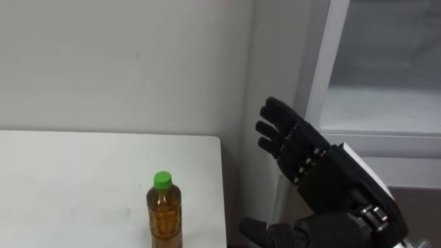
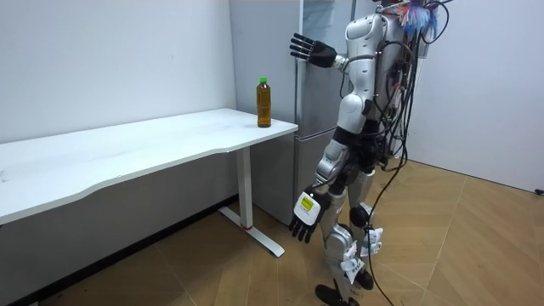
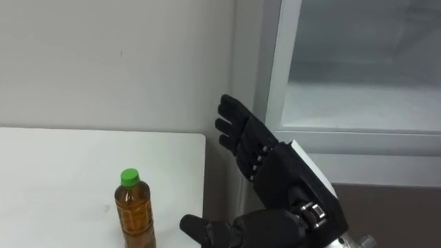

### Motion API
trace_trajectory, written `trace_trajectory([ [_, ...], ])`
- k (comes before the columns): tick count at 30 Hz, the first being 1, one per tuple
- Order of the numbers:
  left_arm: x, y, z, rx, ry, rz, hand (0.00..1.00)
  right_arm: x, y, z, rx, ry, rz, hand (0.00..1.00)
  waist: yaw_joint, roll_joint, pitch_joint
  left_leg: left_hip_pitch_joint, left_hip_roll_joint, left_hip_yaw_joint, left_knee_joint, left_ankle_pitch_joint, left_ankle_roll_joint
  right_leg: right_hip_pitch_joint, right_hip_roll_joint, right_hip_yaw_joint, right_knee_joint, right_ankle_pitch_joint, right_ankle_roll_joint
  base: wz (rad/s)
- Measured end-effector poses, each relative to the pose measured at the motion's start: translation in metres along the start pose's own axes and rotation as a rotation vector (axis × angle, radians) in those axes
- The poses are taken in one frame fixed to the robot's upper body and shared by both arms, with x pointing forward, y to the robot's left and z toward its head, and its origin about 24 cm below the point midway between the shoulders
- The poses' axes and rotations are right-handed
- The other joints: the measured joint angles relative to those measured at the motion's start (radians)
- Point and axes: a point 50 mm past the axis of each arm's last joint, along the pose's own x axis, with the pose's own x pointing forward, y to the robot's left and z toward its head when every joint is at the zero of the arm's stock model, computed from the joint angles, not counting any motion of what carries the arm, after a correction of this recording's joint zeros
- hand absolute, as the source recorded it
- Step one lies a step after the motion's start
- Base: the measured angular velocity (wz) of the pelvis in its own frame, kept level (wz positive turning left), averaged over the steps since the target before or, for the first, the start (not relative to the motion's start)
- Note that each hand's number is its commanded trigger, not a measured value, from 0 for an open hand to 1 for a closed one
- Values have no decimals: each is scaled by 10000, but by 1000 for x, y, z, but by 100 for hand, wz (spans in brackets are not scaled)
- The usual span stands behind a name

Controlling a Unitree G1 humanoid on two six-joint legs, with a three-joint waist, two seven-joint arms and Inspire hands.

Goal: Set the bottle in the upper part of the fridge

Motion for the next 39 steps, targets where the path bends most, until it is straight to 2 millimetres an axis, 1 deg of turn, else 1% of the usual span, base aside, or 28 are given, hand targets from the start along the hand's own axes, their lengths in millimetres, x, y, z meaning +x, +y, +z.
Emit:
trace_trajectory([
  [1,0,0,0,24,6,-2,0,1,1,0,36,-26,24,0,11,3,-4,-2,-3,-1,-3,0,0,5,0,-21,2,0,0,8],
  [3,0,-1,-2,91,111,50,0,6,5,-3,173,-94,193,0,43,15,-46,17,-10,-21,-7,1,-2,41,11,-81,12,15,-11,6],
  [6,0,-1,-2,175,129,110,0,8,8,-5,127,-63,287,0,220,0,-56,100,-13,-45,-5,3,-5,168,15,-133,-9,16,-13,5],
  [8,0,-2,-2,291,175,141,0,11,12,-6,227,-38,416,0,238,-6,-54,87,-13,-110,14,3,-5,169,9,-172,-24,16,-13,7],
  [11,0,-3,-4,472,274,192,0,12,18,-16,533,345,499,0,267,-41,-34,53,-20,-167,51,3,-5,192,-8,-248,-27,16,-13,7],
  [12,0,-4,-4,576,303,188,0,12,17,-19,612,483,427,0,270,-71,-26,19,-20,-248,93,2,-4,208,-24,-293,-32,14,-10,13],
  [16,0,-5,-3,726,311,149,0,12,18,-25,762,675,125,0,304,-105,-17,-98,-18,-313,190,2,-3,195,-55,-406,-40,9,-4,11],
  [20,0,-7,-3,943,364,15,0,12,21,-43,1196,1289,-203,0,479,-107,-12,-201,-20,-430,262,2,-2,186,-78,-631,-29,7,-2,12],
  [21,1,-7,1,946,262,-15,0,12,21,-46,1245,1389,-294,0,509,-107,-13,-268,-31,-501,295,2,-2,164,-86,-670,-29,6,-1,16],
  [24,1,-8,2,1000,217,-64,0,13,23,-49,1310,1509,-339,0,547,-87,0,-282,-30,-512,335,2,-2,148,-97,-745,-33,5,-1,10],
  [27,1,-8,4,1017,180,-69,0,12,21,-53,1309,1658,-719,0,718,-88,6,-356,-34,-510,309,2,-2,157,-100,-750,-23,-6,6,1],
  [29,2,-8,5,1022,142,-68,0,12,19,-53,1284,1627,-949,0,763,-90,6,-370,-49,-516,276,2,-2,151,-105,-750,-23,-20,19,0],
  [31,2,-8,5,1044,126,-73,0,12,18,-54,1257,1622,-1124,0,783,-97,5,-369,-124,-540,268,2,-1,157,-112,-757,-20,-34,30,4],
  [37,2,-9,9,1586,-18,-86,0,12,12,-62,817,2011,-1741,0,804,-180,13,-404,-164,-611,289,14,18,148,-155,-863,-35,-54,64,5],
  [39,2,-9,7,1738,31,-96,0,12,10,-64,750,2090,-1945,0,817,-216,25,-401,-170,-661,285,15,20,162,-163,-880,-41,-58,70,4],
])
